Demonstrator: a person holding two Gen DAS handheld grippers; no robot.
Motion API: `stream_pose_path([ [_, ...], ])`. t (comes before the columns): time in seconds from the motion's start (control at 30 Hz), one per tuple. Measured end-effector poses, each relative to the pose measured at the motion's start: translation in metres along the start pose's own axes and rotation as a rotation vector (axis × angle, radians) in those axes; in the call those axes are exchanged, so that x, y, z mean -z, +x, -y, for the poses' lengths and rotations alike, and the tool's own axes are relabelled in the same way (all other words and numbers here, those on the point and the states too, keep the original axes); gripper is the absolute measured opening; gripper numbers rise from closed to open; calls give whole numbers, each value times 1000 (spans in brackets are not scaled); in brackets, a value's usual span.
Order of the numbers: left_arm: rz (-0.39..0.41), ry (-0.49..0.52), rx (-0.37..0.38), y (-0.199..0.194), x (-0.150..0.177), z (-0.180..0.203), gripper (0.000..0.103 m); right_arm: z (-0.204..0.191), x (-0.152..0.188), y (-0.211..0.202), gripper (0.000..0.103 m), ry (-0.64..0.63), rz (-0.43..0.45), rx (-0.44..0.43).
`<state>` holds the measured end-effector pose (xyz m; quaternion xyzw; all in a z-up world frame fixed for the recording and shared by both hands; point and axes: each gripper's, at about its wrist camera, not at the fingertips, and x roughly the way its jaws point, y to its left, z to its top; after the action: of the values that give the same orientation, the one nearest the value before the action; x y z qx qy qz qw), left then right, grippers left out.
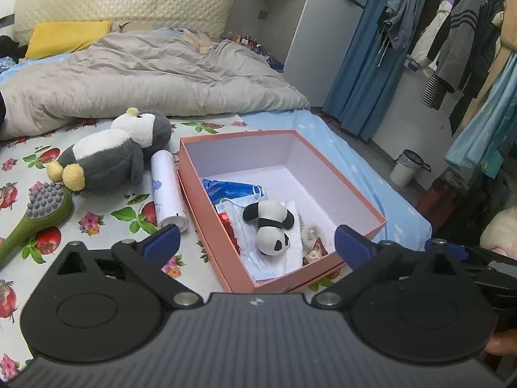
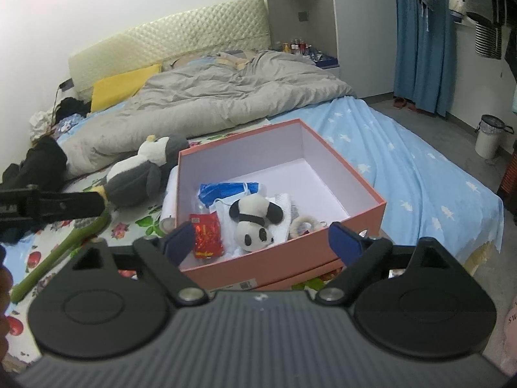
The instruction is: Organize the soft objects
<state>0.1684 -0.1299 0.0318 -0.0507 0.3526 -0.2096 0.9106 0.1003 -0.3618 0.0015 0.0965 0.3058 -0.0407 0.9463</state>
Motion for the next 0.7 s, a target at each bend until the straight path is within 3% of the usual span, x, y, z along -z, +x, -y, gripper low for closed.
stream_pose_path([
  [0.17,-5,4,-9,1,-2,2,103,3,1,2,91,-1,-7,18],
  [0.33,-15,63,-72,3,-2,11,103,4,2,0,91,3,-5,16],
  [0.7,-36,38,-59,5,2,7,103,2,2,-1,91,-4,-8,9],
])
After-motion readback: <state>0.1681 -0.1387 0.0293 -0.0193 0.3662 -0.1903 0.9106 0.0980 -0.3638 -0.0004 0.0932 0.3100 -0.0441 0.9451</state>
